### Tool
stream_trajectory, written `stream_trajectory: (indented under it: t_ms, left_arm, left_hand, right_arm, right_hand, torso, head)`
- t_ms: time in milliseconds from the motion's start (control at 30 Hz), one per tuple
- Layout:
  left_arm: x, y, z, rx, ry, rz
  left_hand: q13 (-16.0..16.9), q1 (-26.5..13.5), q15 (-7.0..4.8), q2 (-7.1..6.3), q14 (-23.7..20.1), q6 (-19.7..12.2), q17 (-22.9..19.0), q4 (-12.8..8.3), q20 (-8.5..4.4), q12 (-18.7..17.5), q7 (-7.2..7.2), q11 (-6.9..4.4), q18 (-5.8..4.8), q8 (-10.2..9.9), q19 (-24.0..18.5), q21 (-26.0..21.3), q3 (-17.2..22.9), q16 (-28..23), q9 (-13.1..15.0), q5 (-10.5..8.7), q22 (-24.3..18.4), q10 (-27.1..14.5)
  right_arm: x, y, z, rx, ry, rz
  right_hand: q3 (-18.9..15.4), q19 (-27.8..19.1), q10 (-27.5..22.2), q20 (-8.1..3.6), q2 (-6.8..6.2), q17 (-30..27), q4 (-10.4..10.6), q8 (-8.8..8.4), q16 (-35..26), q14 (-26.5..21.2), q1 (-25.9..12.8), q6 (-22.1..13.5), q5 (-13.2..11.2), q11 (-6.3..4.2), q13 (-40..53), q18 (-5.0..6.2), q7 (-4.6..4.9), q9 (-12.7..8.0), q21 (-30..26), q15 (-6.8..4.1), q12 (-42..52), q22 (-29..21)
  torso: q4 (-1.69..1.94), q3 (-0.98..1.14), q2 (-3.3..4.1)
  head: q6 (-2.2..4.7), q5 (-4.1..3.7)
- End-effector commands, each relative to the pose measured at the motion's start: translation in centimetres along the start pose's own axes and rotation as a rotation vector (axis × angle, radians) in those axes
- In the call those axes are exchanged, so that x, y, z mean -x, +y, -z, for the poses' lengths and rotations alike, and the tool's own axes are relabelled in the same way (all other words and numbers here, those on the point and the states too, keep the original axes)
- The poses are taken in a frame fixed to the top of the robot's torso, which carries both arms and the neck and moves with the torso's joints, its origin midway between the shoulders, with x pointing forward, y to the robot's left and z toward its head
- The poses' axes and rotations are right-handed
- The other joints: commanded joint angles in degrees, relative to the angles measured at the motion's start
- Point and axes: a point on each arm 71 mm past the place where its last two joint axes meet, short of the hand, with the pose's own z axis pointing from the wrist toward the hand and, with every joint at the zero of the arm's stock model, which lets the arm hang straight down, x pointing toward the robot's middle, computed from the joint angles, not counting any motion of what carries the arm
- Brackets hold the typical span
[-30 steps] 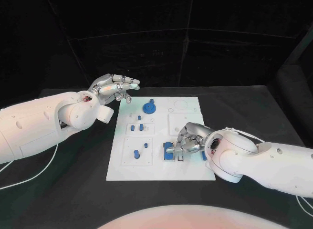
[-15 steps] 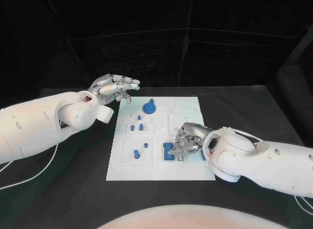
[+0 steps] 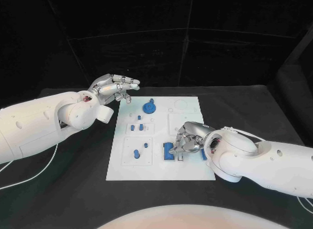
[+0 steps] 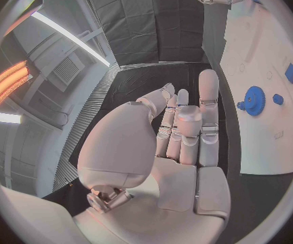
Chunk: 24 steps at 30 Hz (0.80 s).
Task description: Assemble the parts on the task board
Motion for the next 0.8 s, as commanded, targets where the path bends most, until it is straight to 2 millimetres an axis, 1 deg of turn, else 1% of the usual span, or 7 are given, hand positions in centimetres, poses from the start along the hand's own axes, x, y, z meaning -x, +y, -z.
stream_trajectory:
  t_ms: [33, 167, 300, 367, 467, 700, 800]
  left_arm:
    - [-0.1, -0.1, 0.0, -0.003, 0.013, 0.001]
    - [0.2, -0.1, 0.2, -0.002, 0.006, 0.0]
    - [0.4, -0.1, 0.3, -0.002, 0.001, -0.002]
    - [0.4, -0.1, 0.2, -0.003, 0.001, -0.002]
    - [0.3, -0.1, 0.2, -0.003, 0.003, -0.001]
    - [0.2, 0.1, 0.2, 0.001, 0.006, -0.002]
    - [0.2, 0.2, 0.2, 0.003, 0.007, -0.002]
  left_hand:
    - [-0.08, -0.14, 0.18, 0.39, 0.06, -0.31, -0.08, 0.03, 0.09, 0.27, 0.08, 0.05, 0.74, 0.27, -0.11, -0.3, 0.12, 0.41, -0.06, 0.05, -0.09, -0.29]
    - [-0.09, -0.14, 0.18, 0.39, 0.06, -0.32, -0.08, 0.03, 0.09, 0.28, 0.08, 0.06, 0.74, 0.28, -0.11, -0.3, 0.12, 0.41, -0.07, 0.05, -0.09, -0.3]
    - [-0.09, -0.14, 0.18, 0.39, 0.06, -0.32, -0.08, 0.03, 0.09, 0.28, 0.08, 0.06, 0.74, 0.28, -0.11, -0.3, 0.12, 0.41, -0.07, 0.05, -0.09, -0.3]
    - [-0.09, -0.14, 0.18, 0.38, 0.04, -0.33, -0.17, 0.02, 0.09, 0.28, 0.08, 0.06, 0.74, 0.28, -0.11, -0.31, 0.12, 0.38, -0.07, 0.05, -0.09, -0.31]
    - [-0.1, -0.13, 0.18, 0.37, 0.01, -0.34, -0.27, 0.01, 0.09, 0.29, 0.08, 0.06, 0.74, 0.29, -0.11, -0.31, 0.12, 0.34, -0.07, 0.05, -0.09, -0.32]
    - [-0.1, -0.13, 0.18, 0.37, 0.01, -0.34, -0.27, 0.01, 0.09, 0.29, 0.08, 0.06, 0.74, 0.29, -0.11, -0.31, 0.12, 0.34, -0.07, 0.05, -0.09, -0.32]
    - [-0.1, -0.13, 0.18, 0.37, 0.01, -0.34, -0.27, 0.01, 0.09, 0.29, 0.08, 0.06, 0.74, 0.29, -0.11, -0.31, 0.12, 0.34, -0.07, 0.05, -0.09, -0.32]
  right_arm:
    - [0.7, -0.5, 0.6, 0.014, -0.052, -0.089]
    - [1.4, -2.5, 1.9, -0.043, -0.049, -0.17]
    - [2.4, -5.0, 2.9, -0.104, -0.05, -0.175]
    - [2.8, -6.2, 3.4, -0.129, -0.05, -0.155]
    - [3.3, -7.6, 3.8, -0.154, -0.039, -0.088]
    - [3.4, -8.8, 3.9, -0.179, -0.009, 0.012]
    - [3.4, -9.0, 3.8, -0.185, 0.001, 0.042]
  right_hand:
    - [-0.58, -0.35, -0.8, 0.47, 0.4, 2.93, 0.53, -1.86, -0.47, 3.48, -0.68, -2.05, 1.18, 0.44, -0.69, -0.45, 0.69, -0.73, -0.46, 0.51, -0.79, -0.29]
    - [-0.84, -0.72, -2.79, 1.03, 1.45, 1.92, 1.23, -3.92, -1.12, 3.26, -0.55, -3.72, 1.94, 1.18, -4.23, -0.29, 1.53, -1.75, -0.89, 1.14, -4.36, -1.11]
    - [-0.84, -0.74, -2.88, 1.27, 2.17, 1.87, 1.22, -4.44, -1.2, 3.26, 0.09, -3.35, 2.35, 1.3, -4.58, -0.25, 1.64, -2.14, -0.95, 1.29, -4.73, -1.17]
    - [-1.0, -0.61, -2.69, 1.38, 2.62, 2.05, 0.96, -5.02, -1.15, 3.32, 0.95, -2.69, 4.08, 1.29, -4.59, -0.29, 1.69, -2.58, -0.86, 1.34, -4.77, -0.9]
    - [-1.15, -0.44, -2.49, 1.39, 2.94, 2.39, 0.59, -5.51, -1.0, 3.4, 1.83, -1.73, 5.2, 1.24, -4.57, -0.35, 1.57, -2.97, -0.7, 1.29, -4.77, -0.49]
    - [-1.6, -0.43, -2.56, 1.3, 3.27, 2.42, 0.33, -6.15, -1.05, 3.41, 2.6, -0.15, 6.09, 1.05, -4.95, -0.35, 1.35, -3.49, -0.73, 1.15, -5.22, -0.47]
    - [-1.75, -0.41, -2.55, 1.27, 3.33, 2.45, 0.34, -6.28, -1.05, 3.42, 2.67, 0.25, 6.32, 1.0, -5.0, -0.36, 1.29, -3.59, -0.71, 1.12, -5.29, -0.4]
  torso:
    - [-0.02, -0.02, -0.01]
    - [-0.16, -0.06, -0.04]
    - [-0.43, -0.01, -0.15]
    - [-0.64, -0.03, -0.23]
    - [-0.93, -0.03, -0.31]
    - [-1.27, 0.18, -0.41]
    - [-1.16, 0.16, -0.4]
  head:
    - [0.17, -0.42]
    - [0.42, -0.74]
    - [0.52, -1.33]
    - [0.45, -1.61]
    - [0.6, -2.06]
    - [0.56, -2.24]
    - [0.56, -2.29]
